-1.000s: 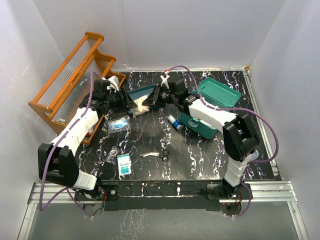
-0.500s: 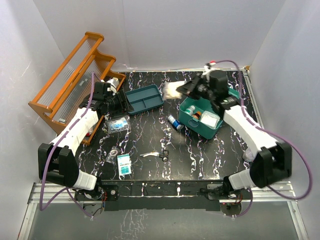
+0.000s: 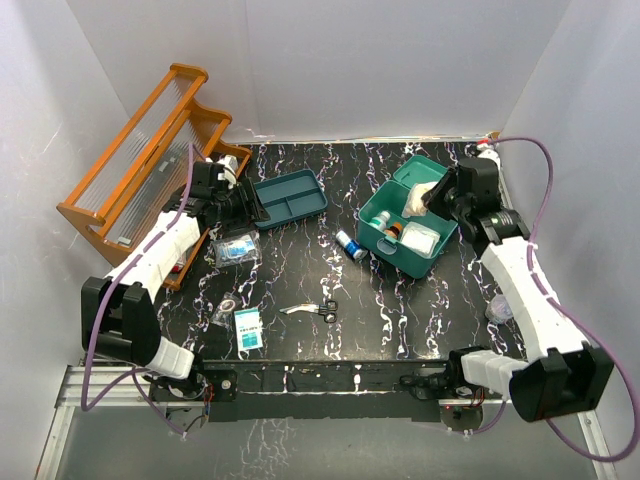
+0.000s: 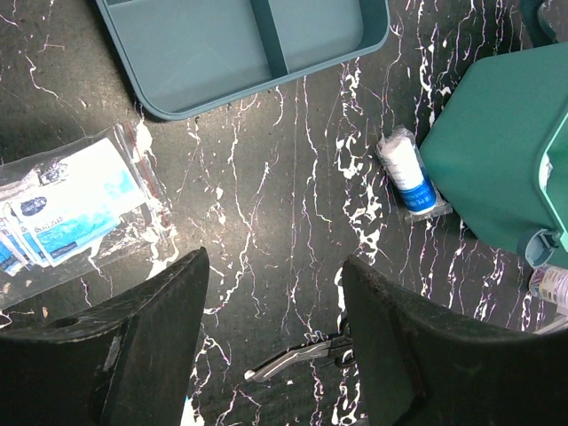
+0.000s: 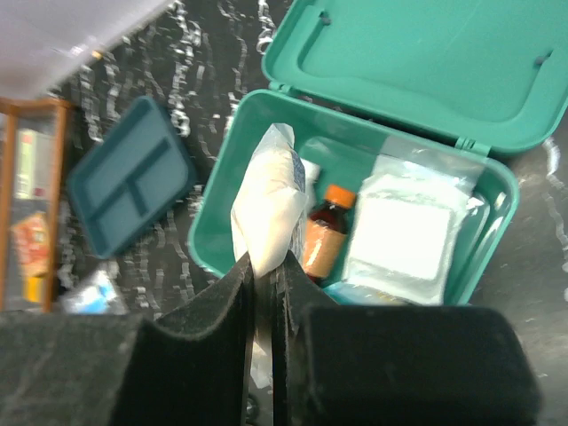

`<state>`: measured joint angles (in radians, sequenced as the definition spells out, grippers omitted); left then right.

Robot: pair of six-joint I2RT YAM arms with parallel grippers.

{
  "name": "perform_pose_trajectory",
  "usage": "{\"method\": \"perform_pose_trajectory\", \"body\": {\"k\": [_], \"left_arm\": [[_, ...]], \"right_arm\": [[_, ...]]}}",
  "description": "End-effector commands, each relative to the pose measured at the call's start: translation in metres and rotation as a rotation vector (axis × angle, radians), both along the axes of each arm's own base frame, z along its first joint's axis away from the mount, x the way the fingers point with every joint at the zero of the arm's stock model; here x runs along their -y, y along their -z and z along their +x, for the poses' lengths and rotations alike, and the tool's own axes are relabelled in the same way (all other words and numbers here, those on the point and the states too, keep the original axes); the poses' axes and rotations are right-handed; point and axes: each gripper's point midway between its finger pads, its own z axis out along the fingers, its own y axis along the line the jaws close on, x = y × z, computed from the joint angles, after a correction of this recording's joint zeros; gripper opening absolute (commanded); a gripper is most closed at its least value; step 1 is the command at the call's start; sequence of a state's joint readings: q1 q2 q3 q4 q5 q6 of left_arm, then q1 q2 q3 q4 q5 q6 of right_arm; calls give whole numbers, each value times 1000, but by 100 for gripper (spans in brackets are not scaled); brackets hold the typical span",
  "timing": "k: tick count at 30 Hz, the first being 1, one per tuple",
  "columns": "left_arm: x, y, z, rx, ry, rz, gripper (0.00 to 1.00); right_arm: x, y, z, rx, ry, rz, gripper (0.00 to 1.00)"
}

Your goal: Organize the medicine kit

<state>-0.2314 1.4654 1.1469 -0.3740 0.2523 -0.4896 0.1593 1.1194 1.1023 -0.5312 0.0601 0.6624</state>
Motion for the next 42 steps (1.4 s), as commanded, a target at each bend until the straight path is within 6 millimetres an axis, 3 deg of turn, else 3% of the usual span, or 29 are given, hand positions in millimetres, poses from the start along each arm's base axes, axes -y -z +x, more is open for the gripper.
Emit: {"method": "perform_pose_trajectory", "body": {"k": [1,6,14,23,29,34,42], "left_arm": [[4,-8,12,31,14,-1,60],[14,3,29,-4,33,-24,60],[25,26,58,-57,55,-34,60],[29,39,81,-75,72,-9,59],[30,46,90,-86,78,-1,59],[29,49,92,-87,76,1,59],[29,50,89,-93,80,-5,59]], "right_arm": [[12,-2,16,-35,-158,-232,8],[28,20,19,-159,-148,-265,6],[6,48,14,-234,-233,-151,7],[-1,82,1,-408,-275,-108,7],[-3,98,15,-418,-189,-45,9],[12,107,17,-391,-60,-51,10],[17,125,14,-393,36,-6,13]]}}
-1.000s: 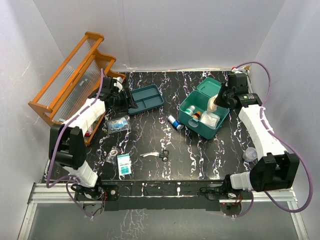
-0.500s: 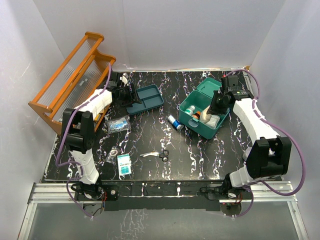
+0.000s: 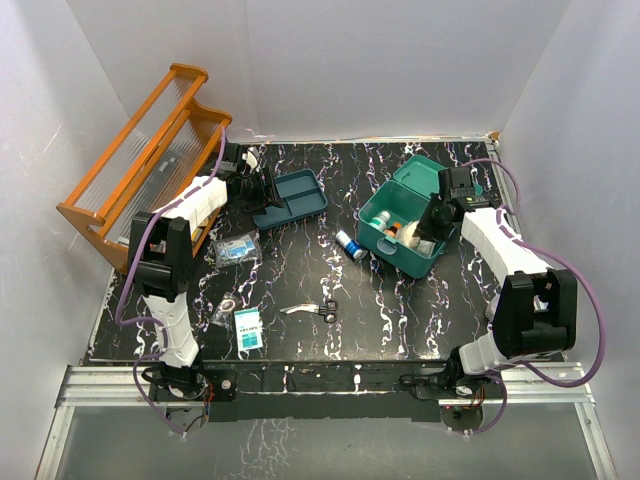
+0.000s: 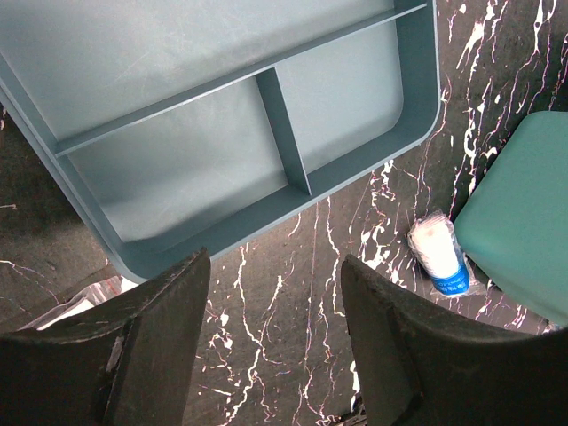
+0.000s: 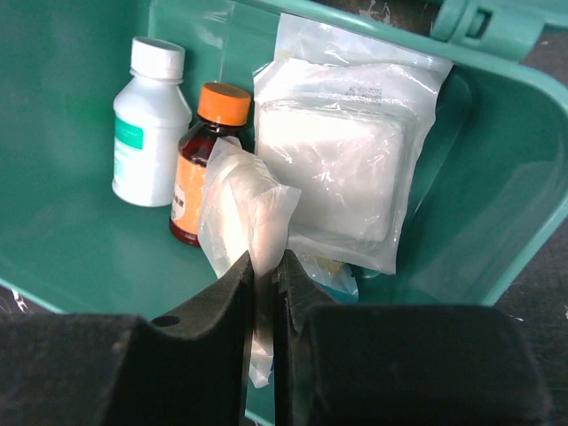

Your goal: Organize the medicine kit

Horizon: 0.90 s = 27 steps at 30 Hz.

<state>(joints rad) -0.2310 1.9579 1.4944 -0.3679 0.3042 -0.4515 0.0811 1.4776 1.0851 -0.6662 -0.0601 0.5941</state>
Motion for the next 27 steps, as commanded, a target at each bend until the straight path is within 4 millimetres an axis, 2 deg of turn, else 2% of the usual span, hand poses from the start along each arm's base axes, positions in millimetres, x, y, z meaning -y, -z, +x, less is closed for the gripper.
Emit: {"method": "perform_pose_trajectory", "body": {"k": [1,2,4,6,7,11,14,21,27], "left_arm": [[2,-19,2,35,17,-20,59],[1,-19,2,35,16,-20,59],[0,-19,2,37,15,-17,59],[0,-20,1,37,14,-15,59],[0,-19,0,37,14,-14,59],[-2,-20,0,39,12,-8,59],[-3,-21,-1,41,13,-6,59],[-7,-21,-6,39,13,10,59],[-9,-21,-9,36,10,13,59]], "right_arm": [[10,-23,17,106,115,-11,15],[13,-24,14,99,129,-24,18],[23,-32,11,104,163,-62,30],[30,-46,10,133,187,-94,44],[35,-53,10,149,201,-110,47],[45,-78,10,205,233,-155,51],[44,-85,16,226,207,-160,49],[22,-66,34,198,115,-152,48],[12,-33,41,115,92,-200,42]]}}
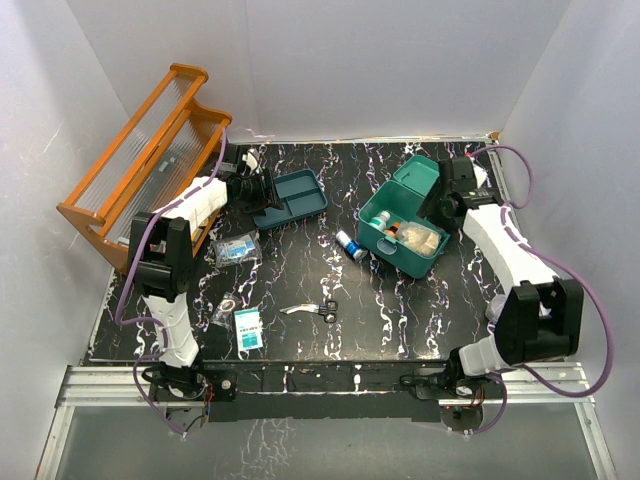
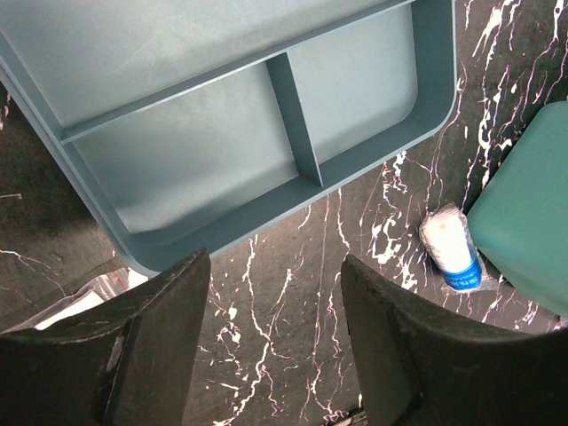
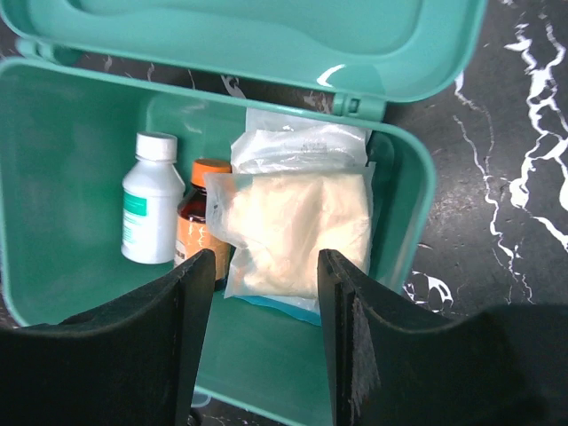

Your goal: Organize the medicine kit

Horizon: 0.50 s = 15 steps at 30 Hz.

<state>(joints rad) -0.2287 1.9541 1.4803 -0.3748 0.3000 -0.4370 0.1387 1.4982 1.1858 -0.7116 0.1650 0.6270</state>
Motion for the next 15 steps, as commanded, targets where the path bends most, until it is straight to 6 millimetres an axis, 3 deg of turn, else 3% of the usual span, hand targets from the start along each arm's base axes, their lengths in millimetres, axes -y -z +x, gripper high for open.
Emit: {"method": "perform_pose_trajectory", "body": {"k": [1,7,15], "left_arm": [[-5,-26,-5,46,4,-1,59],[-7,-28,-5,52,0,5,59],[-10,-29,-5,50,0,15,59]], "right_arm": [[-4,-6,21,39,-2,-49,41],[-1,26,3,-87,49,-91,41],[-6,51,3,-108,199,-71,51]]}}
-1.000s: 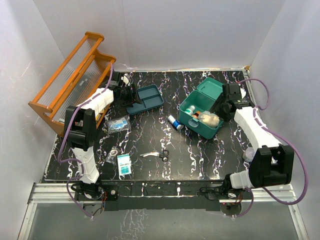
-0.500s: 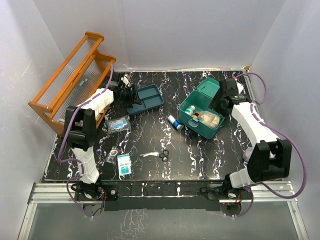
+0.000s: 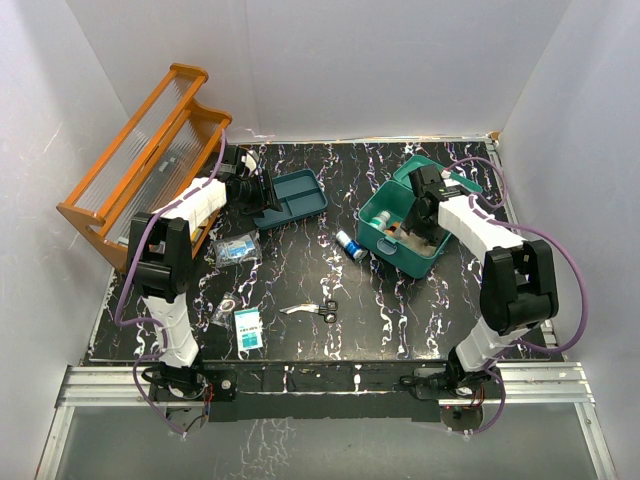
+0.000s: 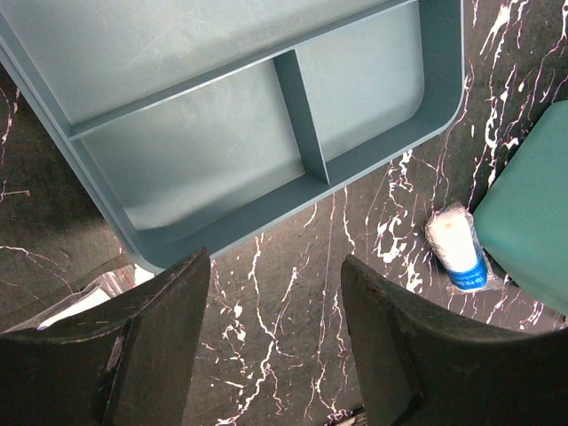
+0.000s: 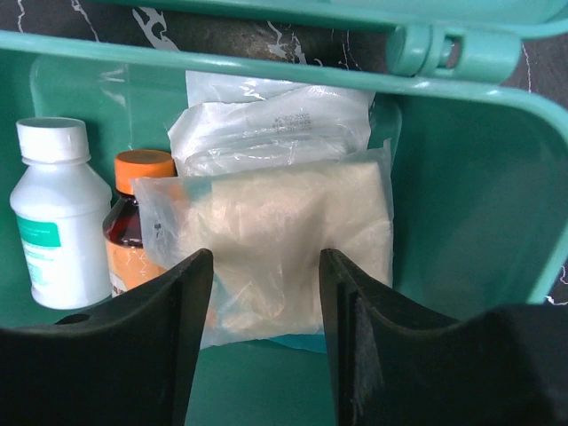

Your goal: Organize the medicine kit

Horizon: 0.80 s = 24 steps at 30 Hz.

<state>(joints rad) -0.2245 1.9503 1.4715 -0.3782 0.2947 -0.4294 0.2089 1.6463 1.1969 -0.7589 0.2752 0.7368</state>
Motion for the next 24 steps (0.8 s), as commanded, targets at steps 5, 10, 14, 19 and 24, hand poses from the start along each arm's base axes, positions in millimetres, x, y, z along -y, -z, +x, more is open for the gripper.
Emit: {"method": "perform_pose_trajectory", "body": {"k": [5,10,14,19,24], "left_arm": [[-11,-34,-6,58,0,25,59],[-15,-37,-13,62,-1,38,59],[-19,-37,-15,66,-4,49,59],[-21,-39,-15,70,-14,53,59],[-32,-38,-15,64,-70,89,61]], "right_arm": [[-1,9,8,32,235,36,55],[4,0,7,64,320,42,58],[9,-25,15,137,352,34,57],[9,-61,24,211,333,47,59],[3,-91,30,274,226,65,60]]}}
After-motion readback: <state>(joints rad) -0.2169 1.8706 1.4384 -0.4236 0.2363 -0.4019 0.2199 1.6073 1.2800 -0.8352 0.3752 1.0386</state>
